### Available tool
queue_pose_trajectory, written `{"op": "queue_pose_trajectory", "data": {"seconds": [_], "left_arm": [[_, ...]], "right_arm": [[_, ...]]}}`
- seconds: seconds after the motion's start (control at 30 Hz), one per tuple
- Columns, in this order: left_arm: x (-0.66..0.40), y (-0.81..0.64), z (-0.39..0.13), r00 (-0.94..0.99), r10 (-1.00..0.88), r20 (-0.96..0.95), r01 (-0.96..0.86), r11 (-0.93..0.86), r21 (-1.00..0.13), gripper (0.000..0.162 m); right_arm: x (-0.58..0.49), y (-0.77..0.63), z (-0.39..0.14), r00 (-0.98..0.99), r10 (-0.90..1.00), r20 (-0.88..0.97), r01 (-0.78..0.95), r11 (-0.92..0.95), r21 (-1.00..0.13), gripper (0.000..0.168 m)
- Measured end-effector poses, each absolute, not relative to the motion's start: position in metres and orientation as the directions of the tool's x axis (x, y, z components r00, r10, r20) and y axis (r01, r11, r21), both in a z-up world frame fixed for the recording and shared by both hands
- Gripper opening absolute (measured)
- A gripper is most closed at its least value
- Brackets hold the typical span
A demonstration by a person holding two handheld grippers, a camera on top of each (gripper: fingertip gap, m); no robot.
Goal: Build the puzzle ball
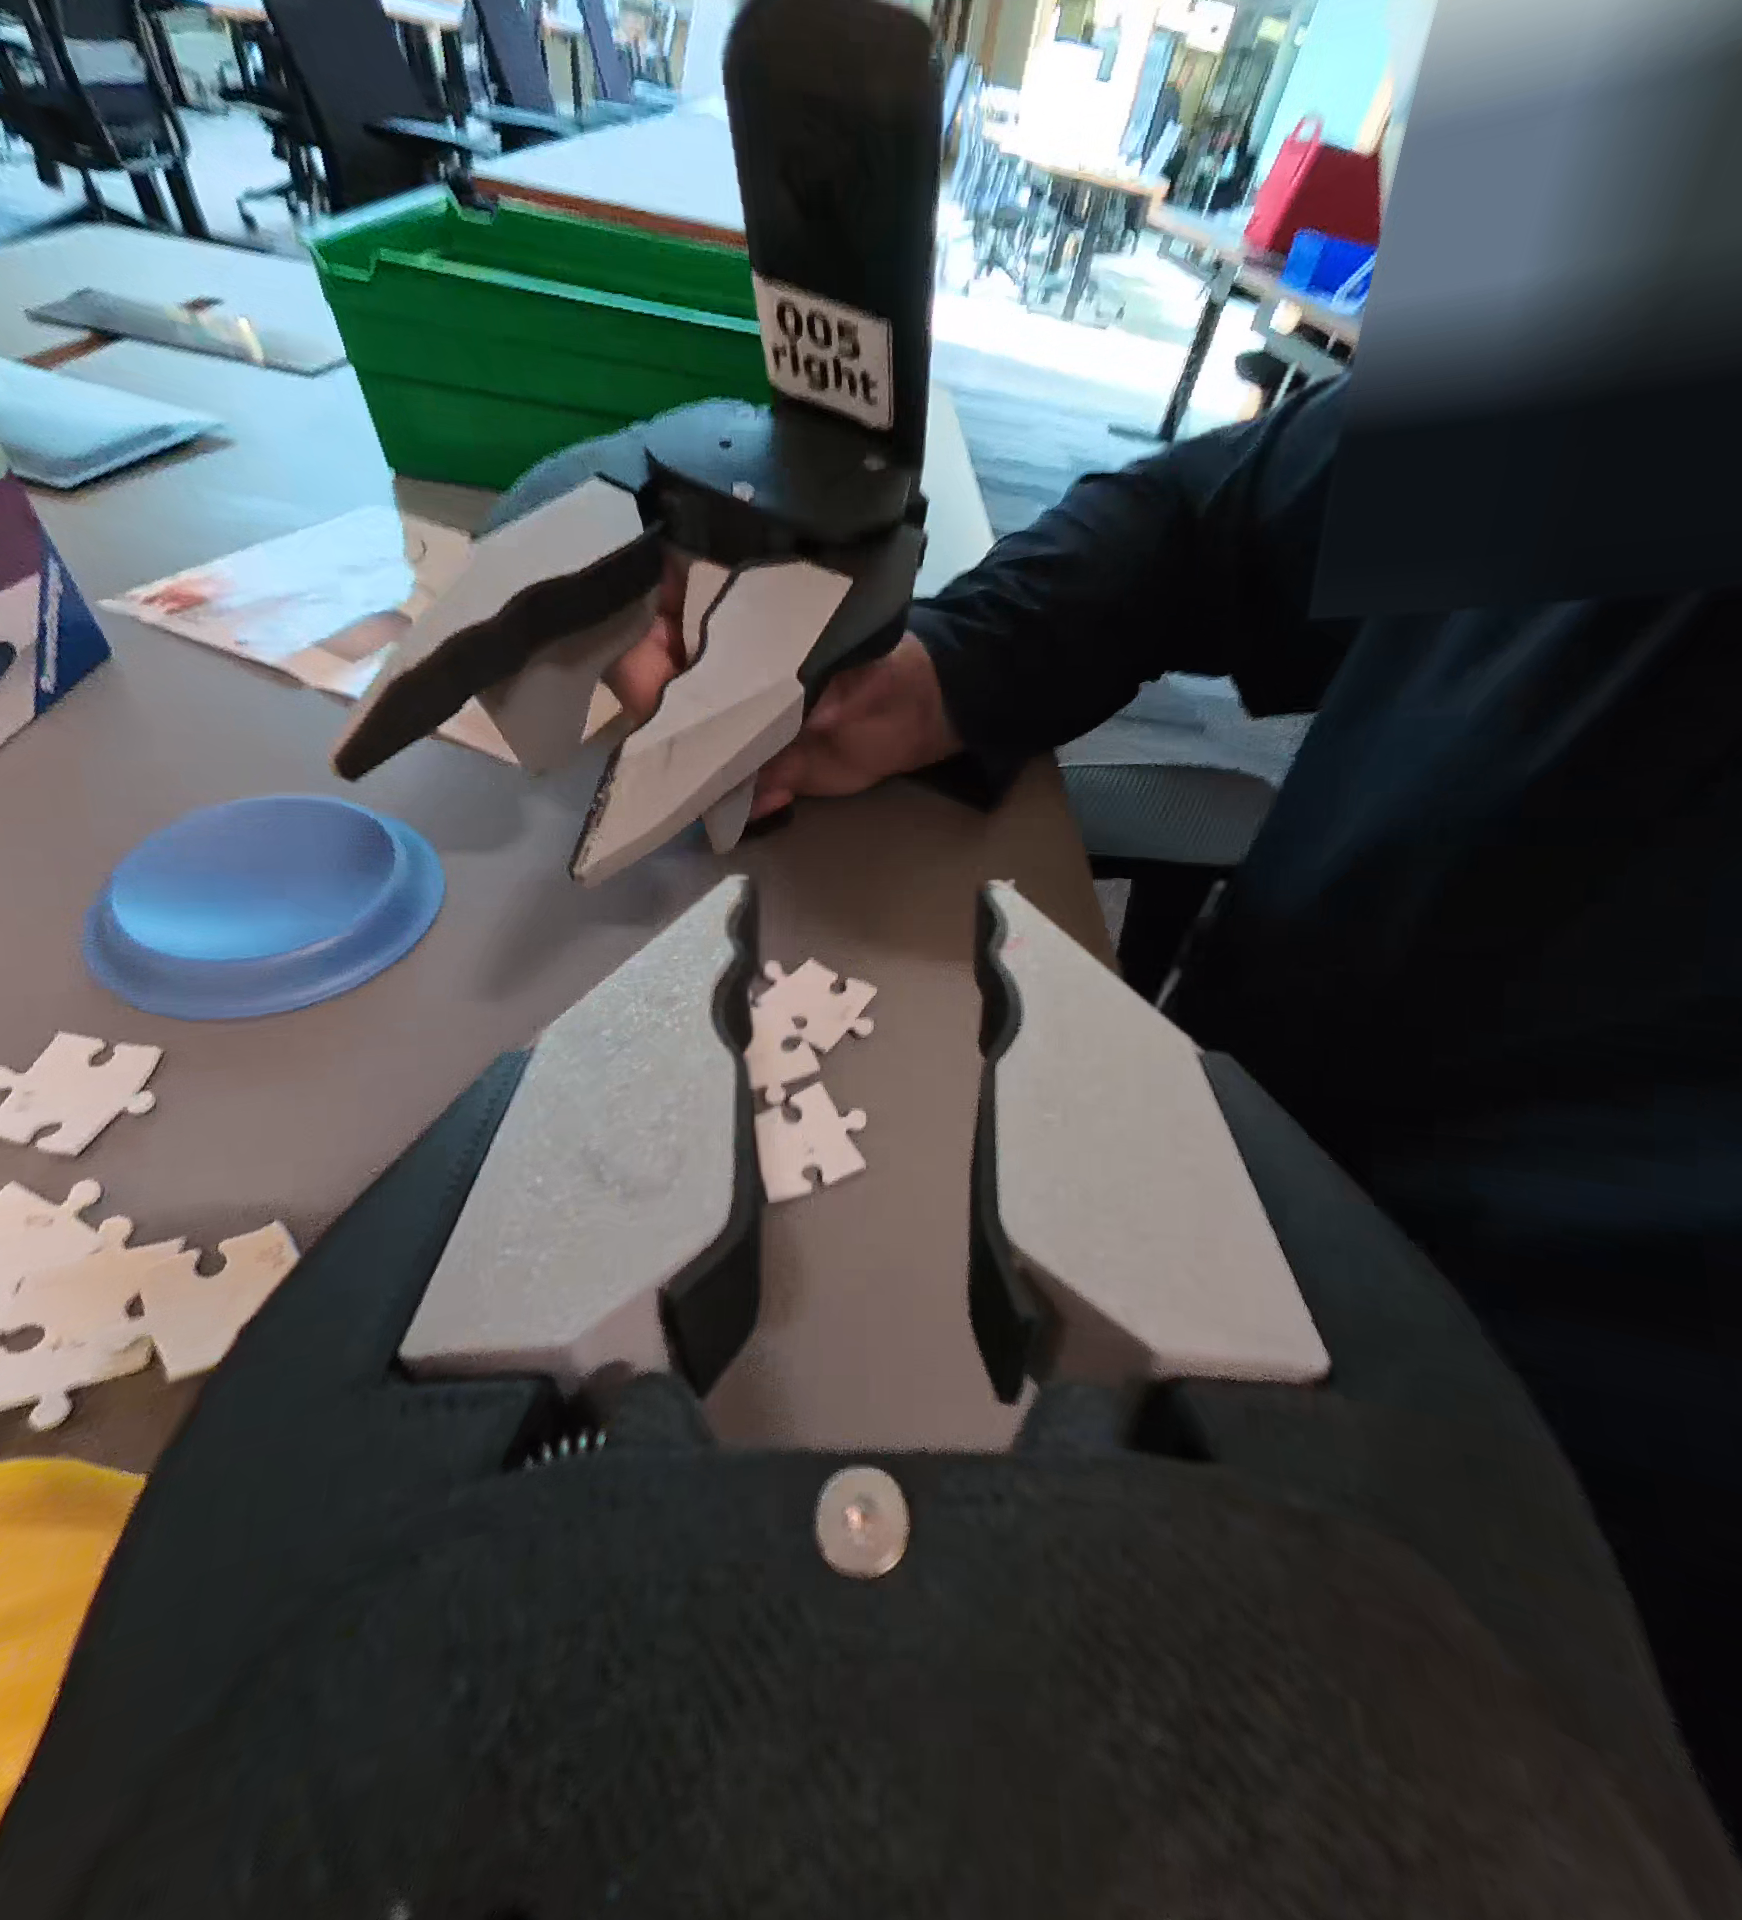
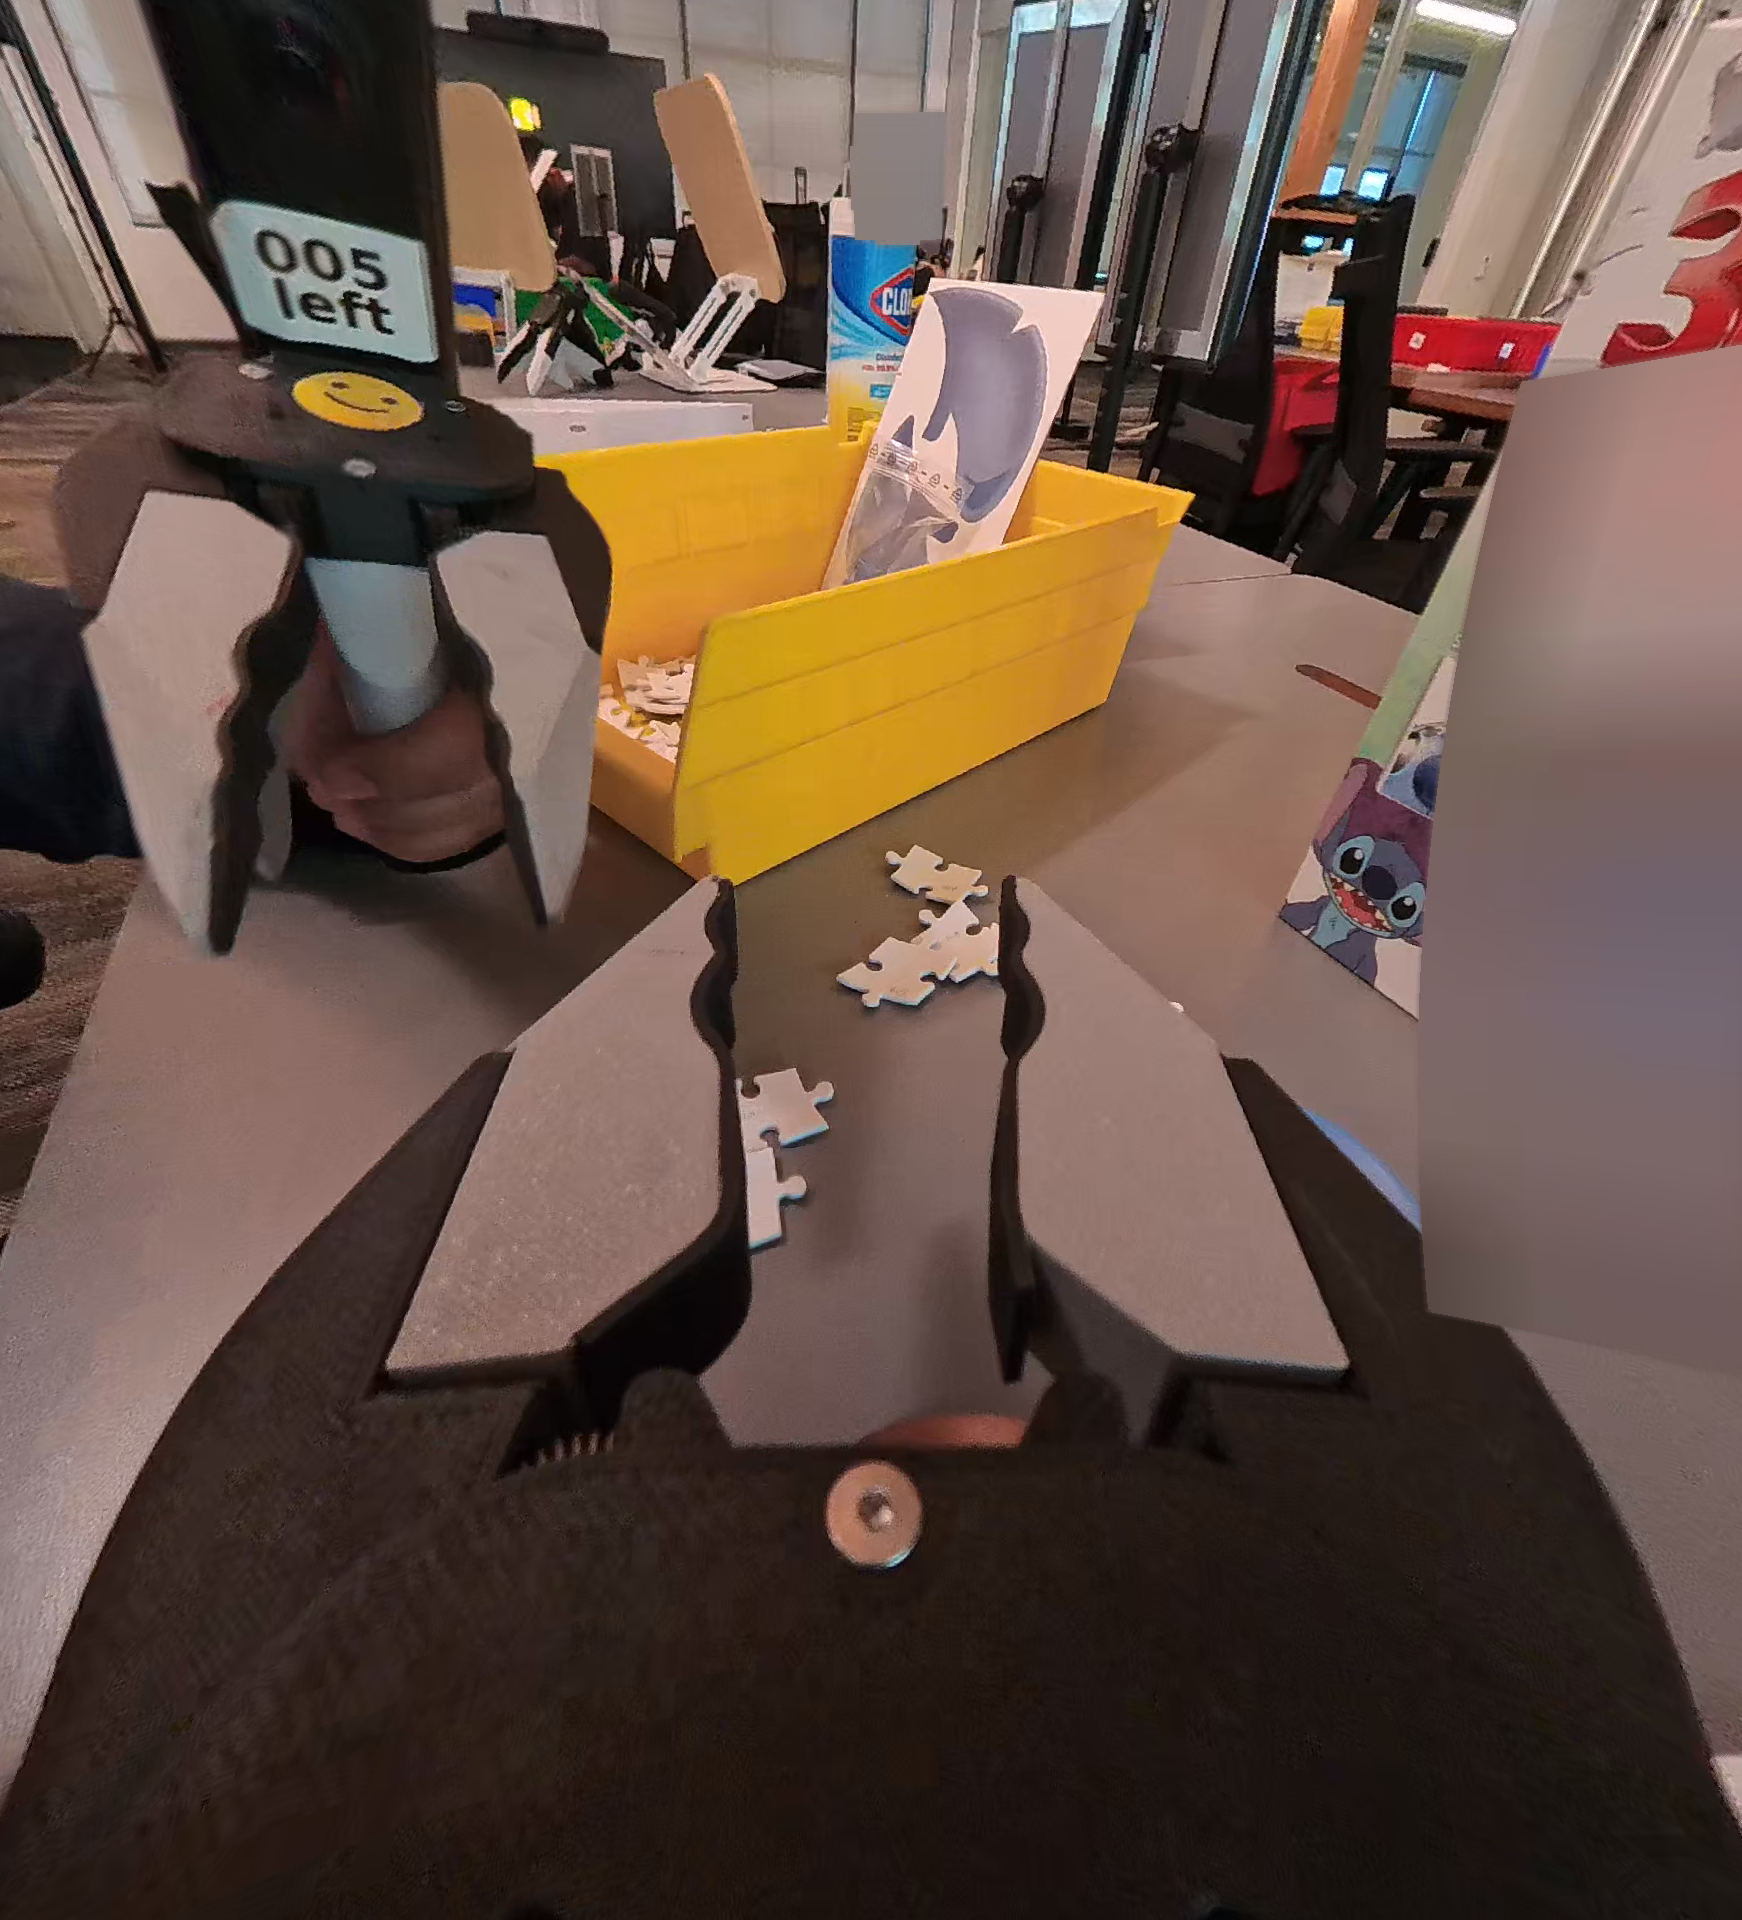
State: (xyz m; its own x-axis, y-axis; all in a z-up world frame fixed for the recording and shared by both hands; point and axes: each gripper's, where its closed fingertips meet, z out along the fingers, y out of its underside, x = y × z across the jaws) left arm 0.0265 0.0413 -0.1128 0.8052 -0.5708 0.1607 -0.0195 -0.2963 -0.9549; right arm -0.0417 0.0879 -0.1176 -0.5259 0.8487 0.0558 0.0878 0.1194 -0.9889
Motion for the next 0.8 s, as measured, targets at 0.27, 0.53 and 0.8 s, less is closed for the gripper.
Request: {"op": "queue_pose_trajectory", "data": {"seconds": [0.27, 0.53, 0.8], "left_arm": [[0.029, 0.048, -0.134, 0.837, -0.544, 0.054, -0.147, -0.318, -0.937, 0.041], [0.021, 0.053, -0.136, 0.844, -0.521, 0.128, -0.077, -0.353, -0.933, 0.041], [0.029, 0.056, -0.156, 0.82, -0.567, 0.073, -0.169, -0.362, -0.917, 0.041]], "right_arm": [[-0.043, 0.084, -0.121, -0.531, 0.845, 0.068, 0.1, 0.142, -0.985, 0.046], [-0.043, 0.096, -0.128, -0.531, 0.848, -0.006, 0.179, 0.106, -0.978, 0.045], [-0.047, 0.105, -0.134, -0.548, 0.824, -0.145, 0.28, 0.017, -0.96, 0.046]]}}
